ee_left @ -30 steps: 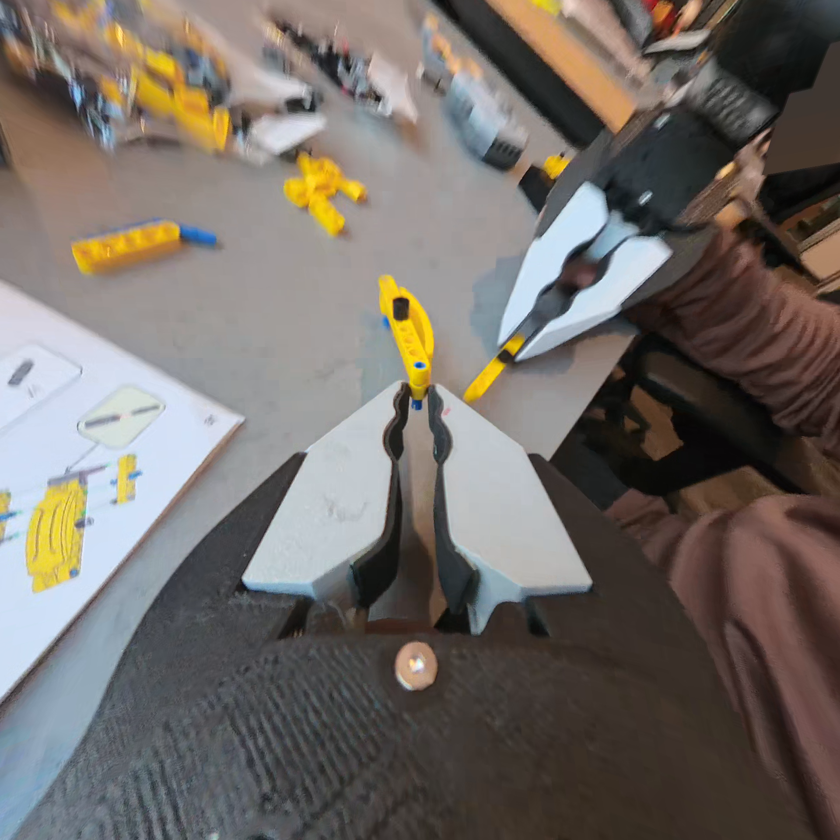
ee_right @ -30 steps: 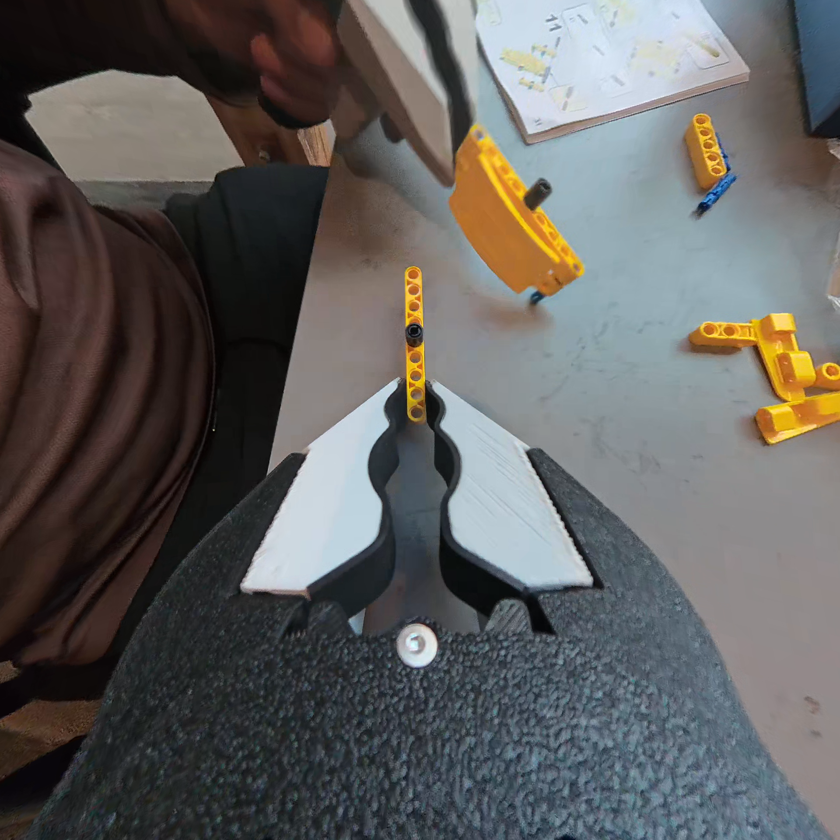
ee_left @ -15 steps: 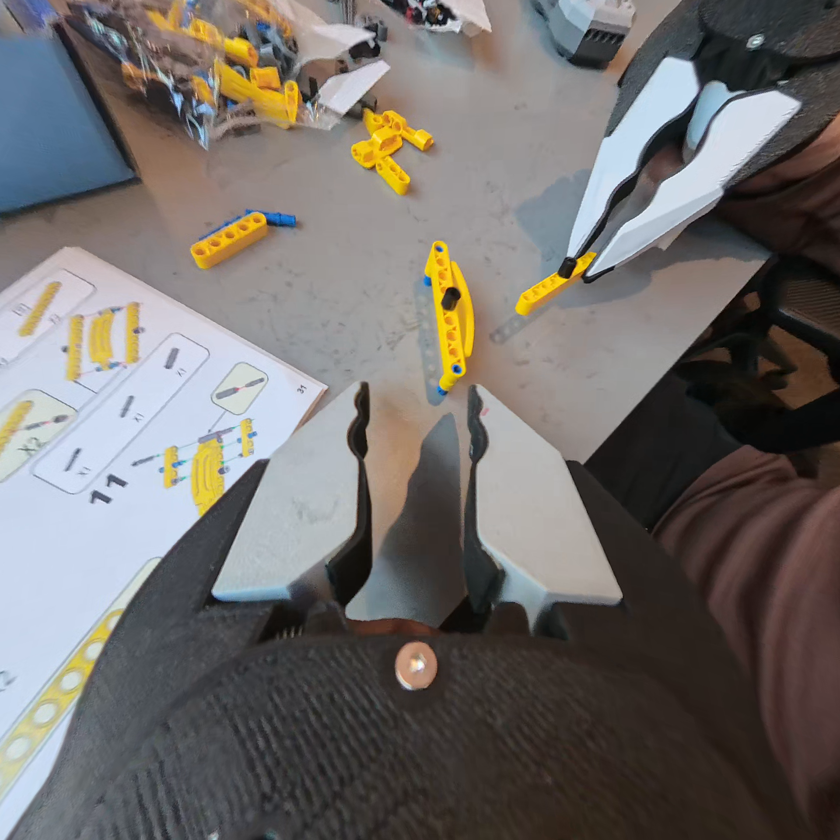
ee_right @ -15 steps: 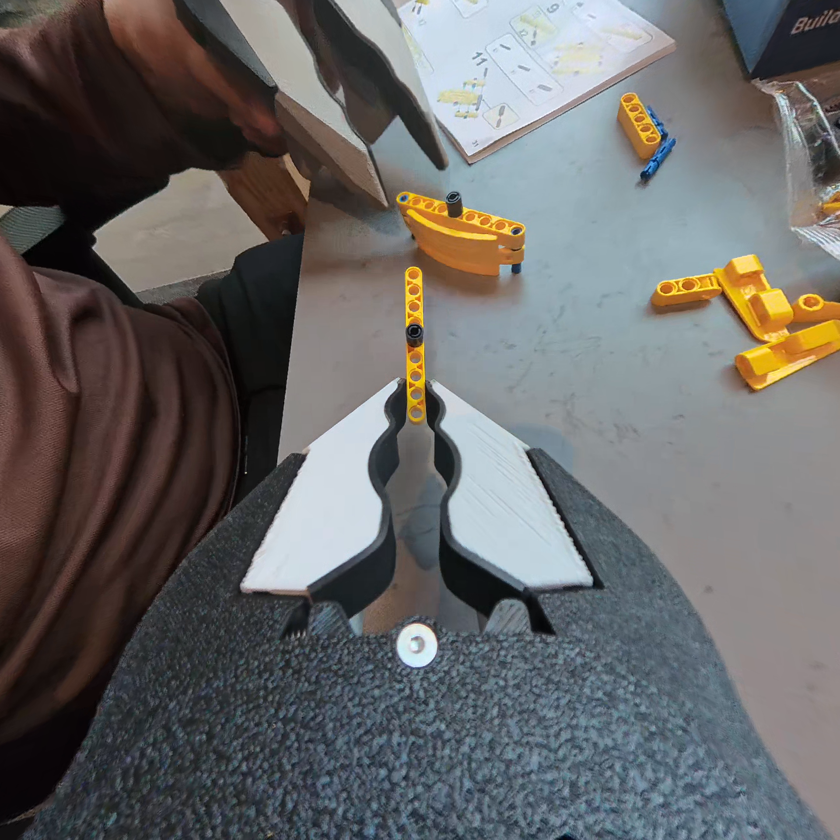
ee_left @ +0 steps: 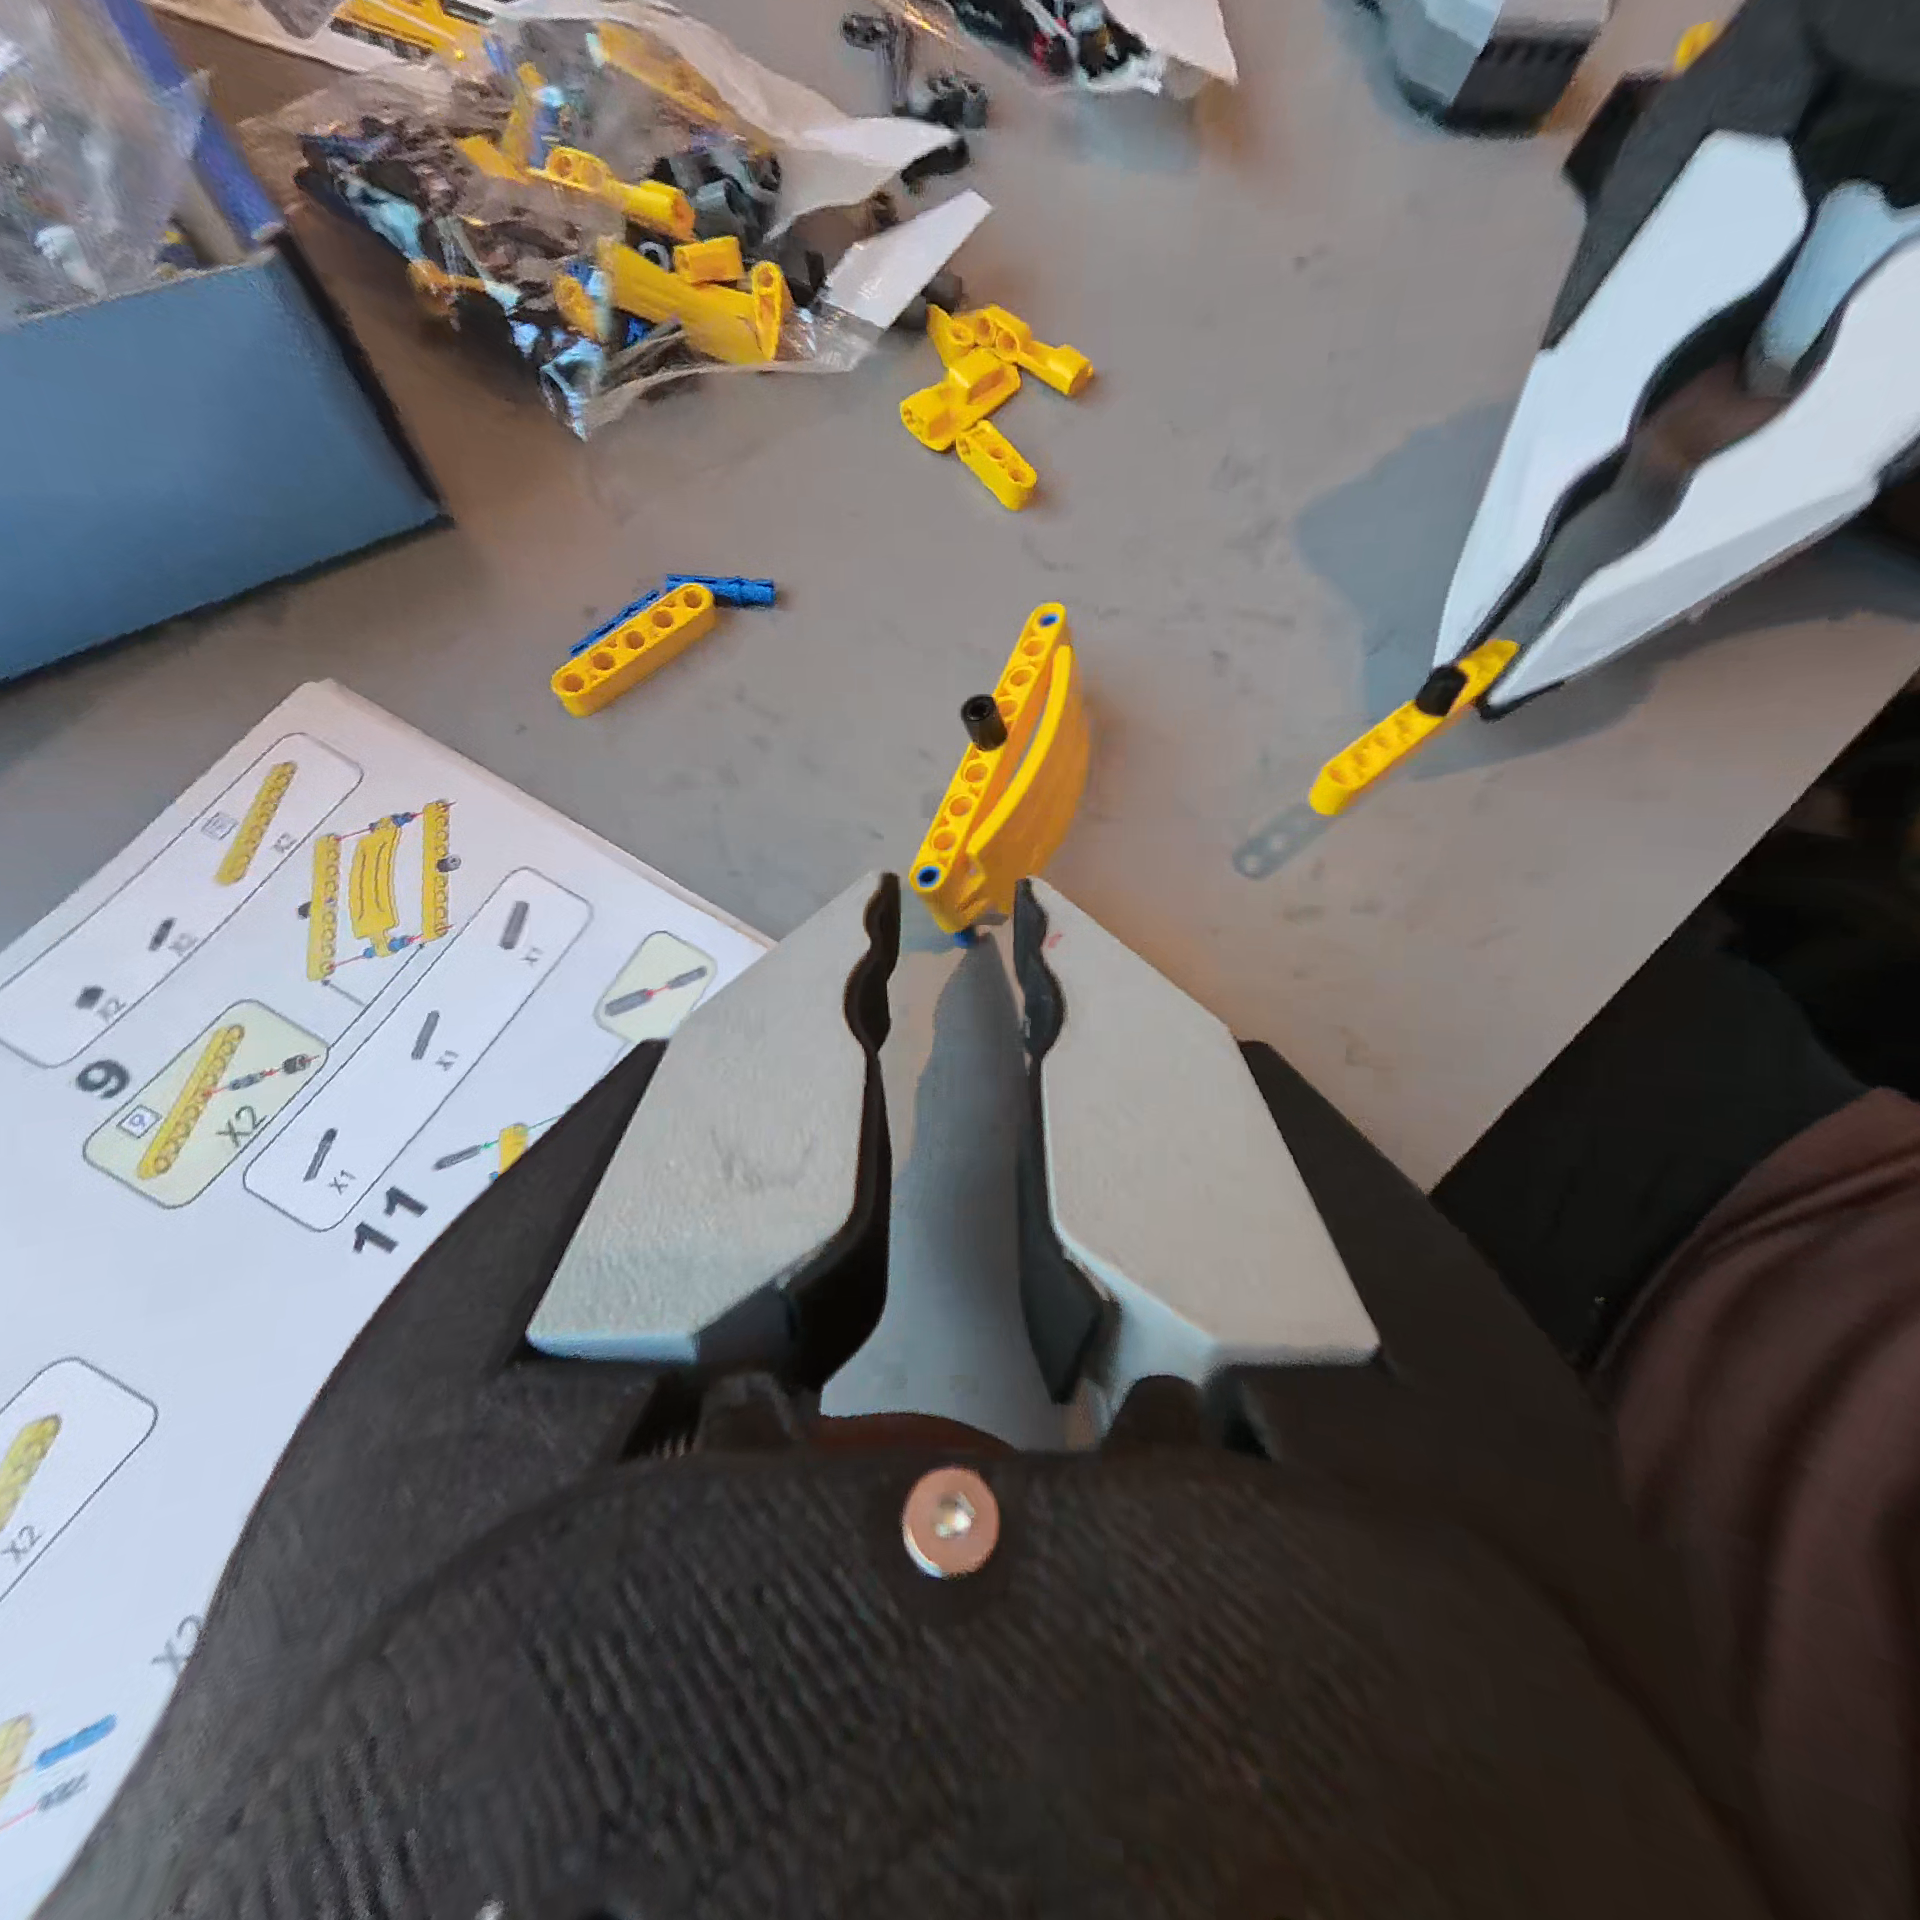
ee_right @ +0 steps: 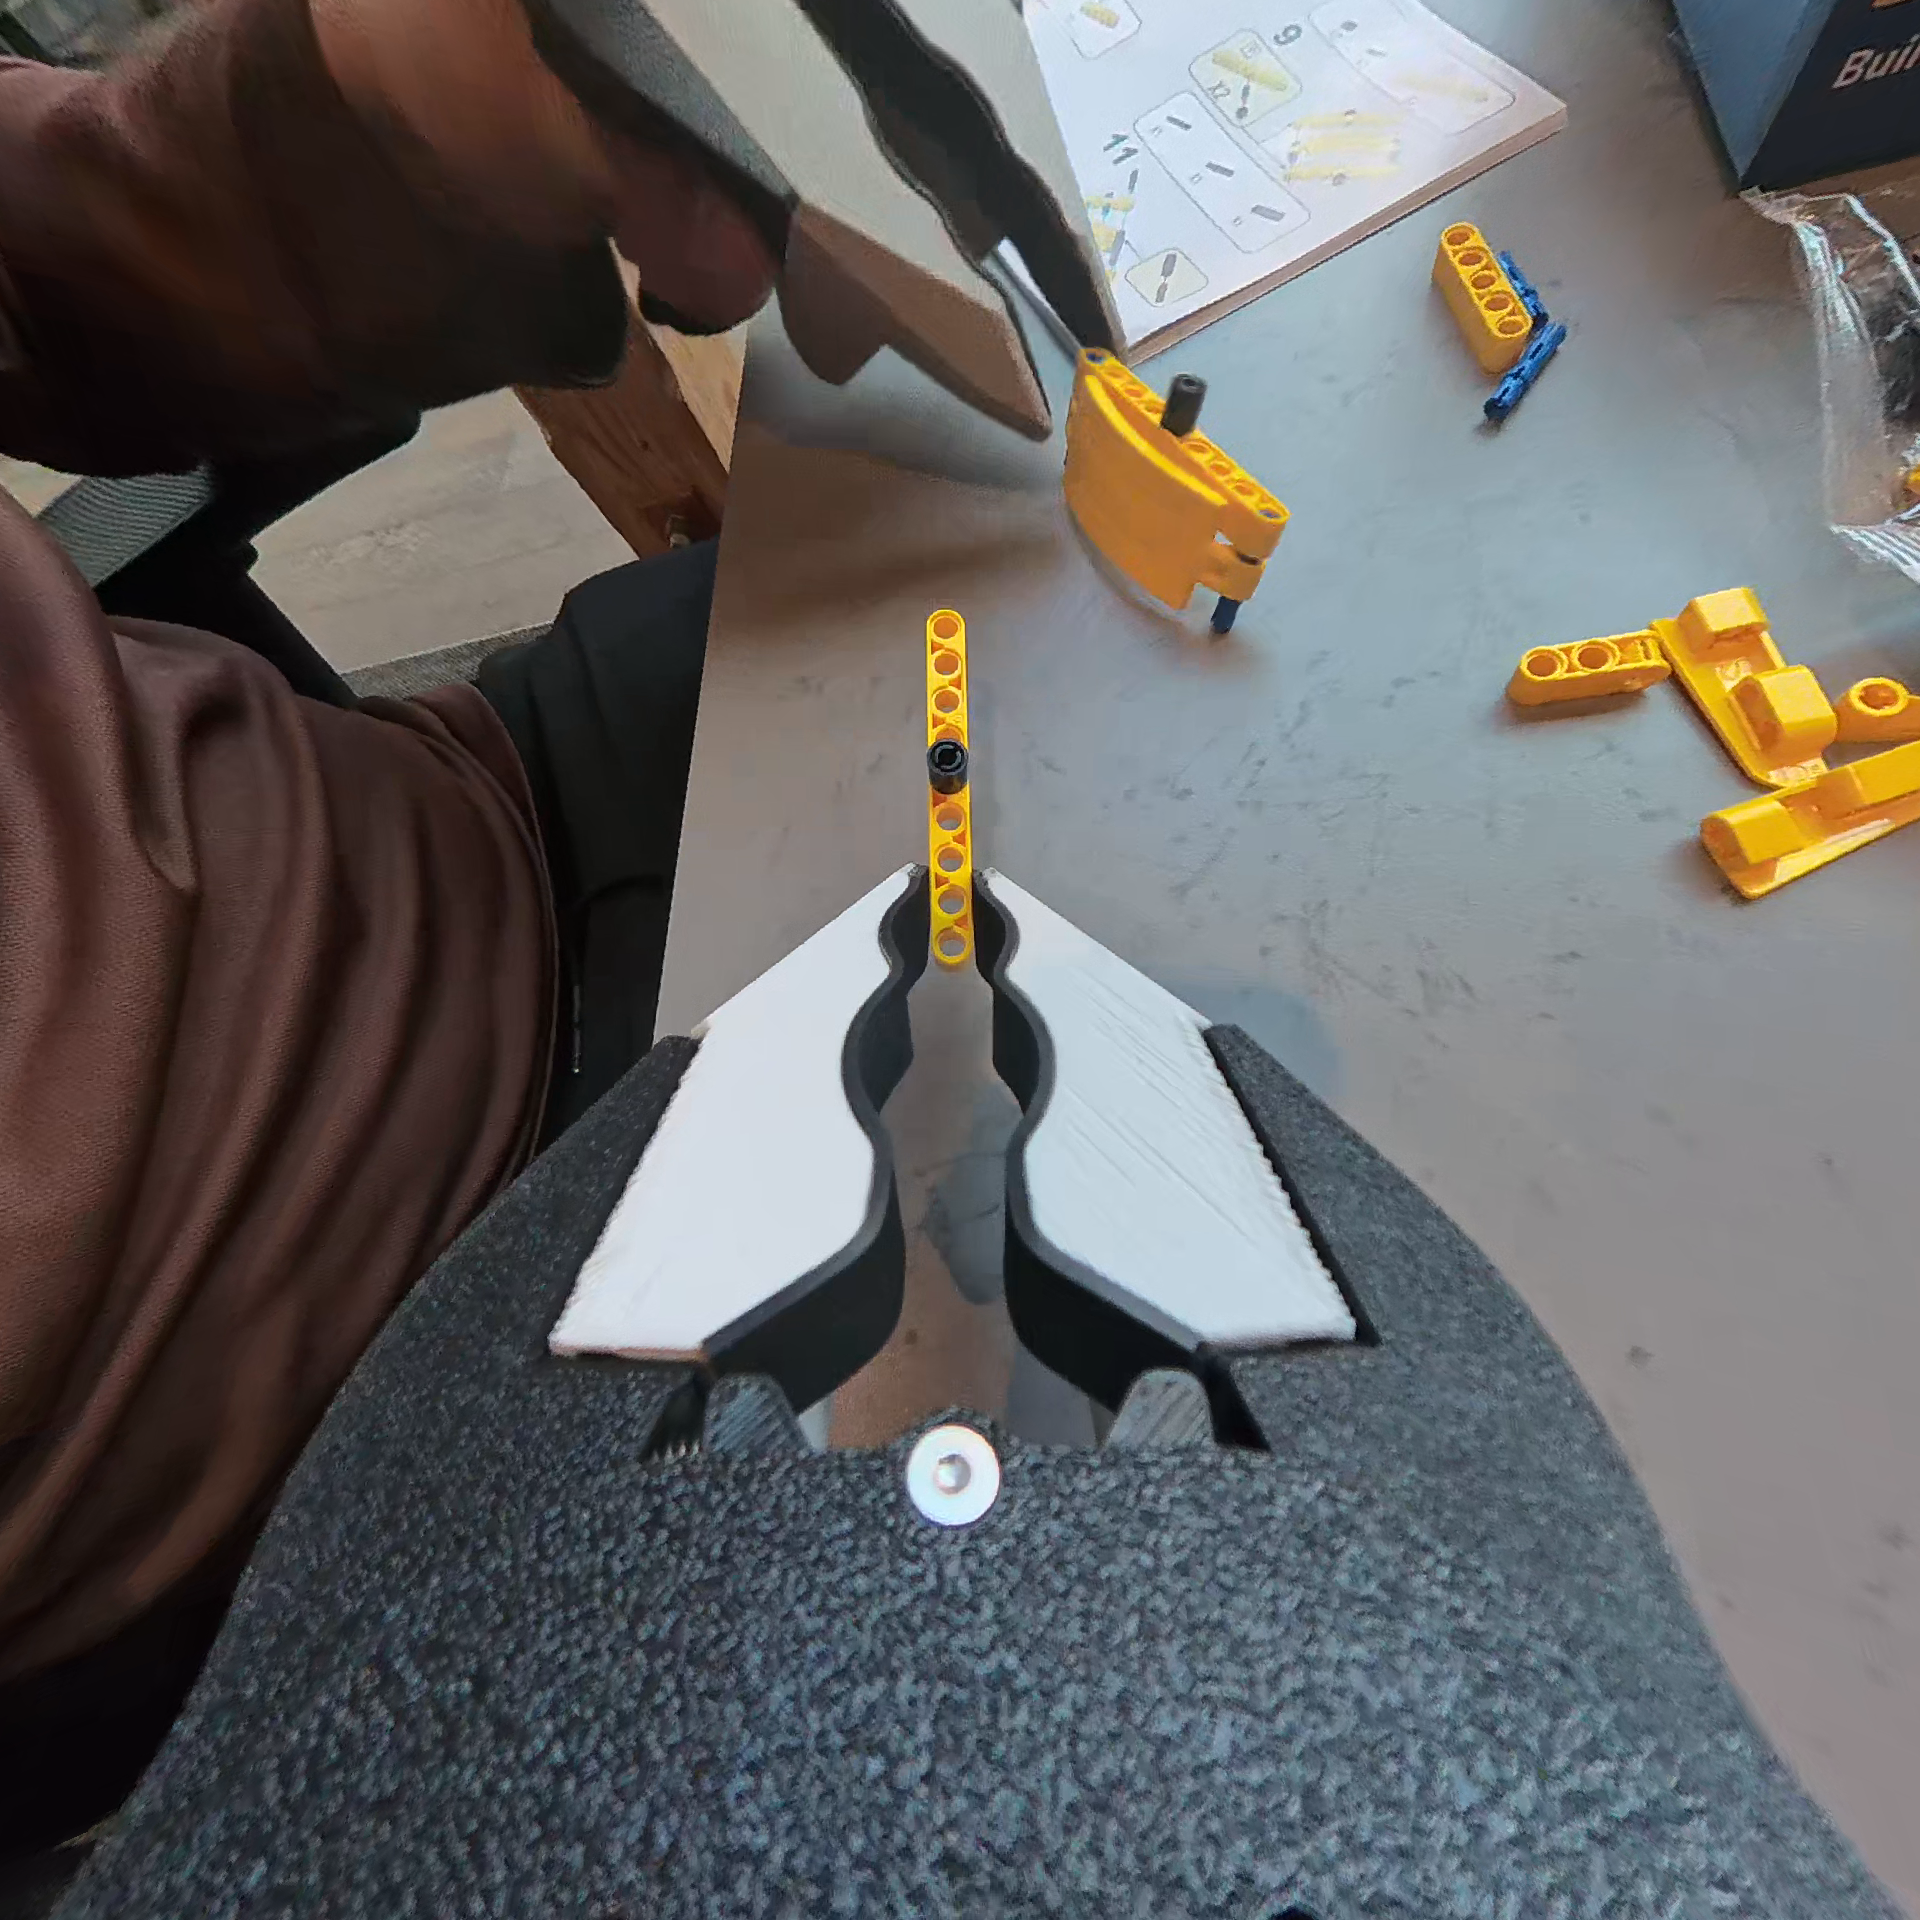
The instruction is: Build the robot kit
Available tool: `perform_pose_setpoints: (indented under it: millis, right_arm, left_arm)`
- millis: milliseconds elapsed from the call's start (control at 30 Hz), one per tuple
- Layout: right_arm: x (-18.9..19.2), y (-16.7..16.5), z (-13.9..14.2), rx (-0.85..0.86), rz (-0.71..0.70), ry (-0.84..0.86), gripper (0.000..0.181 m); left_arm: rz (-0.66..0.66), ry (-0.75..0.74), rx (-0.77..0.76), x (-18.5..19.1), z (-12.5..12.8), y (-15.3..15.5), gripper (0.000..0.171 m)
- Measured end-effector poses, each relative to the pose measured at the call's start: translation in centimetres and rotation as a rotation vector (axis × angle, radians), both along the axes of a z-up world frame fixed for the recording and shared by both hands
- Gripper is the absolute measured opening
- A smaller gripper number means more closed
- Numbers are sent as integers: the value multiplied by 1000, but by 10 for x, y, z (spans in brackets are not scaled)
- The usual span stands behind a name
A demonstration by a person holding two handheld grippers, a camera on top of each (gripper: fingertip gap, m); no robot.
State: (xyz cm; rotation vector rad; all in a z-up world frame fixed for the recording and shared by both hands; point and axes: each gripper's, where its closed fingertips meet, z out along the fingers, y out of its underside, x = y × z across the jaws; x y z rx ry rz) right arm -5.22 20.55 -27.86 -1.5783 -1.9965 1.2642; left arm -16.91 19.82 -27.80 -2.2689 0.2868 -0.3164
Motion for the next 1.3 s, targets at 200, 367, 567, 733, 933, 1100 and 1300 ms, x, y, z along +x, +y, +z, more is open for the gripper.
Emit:
perform_pose_setpoints:
  millis: [200,367,567,733,933,1100,1300]
  right_arm:
    - [-1,1,-3,6,-5,-21,7]
    - [-7,7,13,104,-44,128,7]
    - [-19,7,25,565,-50,341,8]
    - [-26,2,18,687,-23,358,8]
    - [-28,8,4,825,-5,320,8]
    - [-27,19,-6,846,-29,238,14]
    - [-16,6,-9,524,-63,88,20]
  left_arm:
    - [-87,45,108,6,25,5,35]
    - [-186,1,48,37,18,-1,44]
    - [-317,88,192,63,14,-7,30]
    - [-354,322,389,67,22,-1,8]
    - [-432,569,482,74,17,-4,6]
    - [-509,1074,537,71,-3,-3,5]
    - [-464,1187,477,61,-11,2,5]
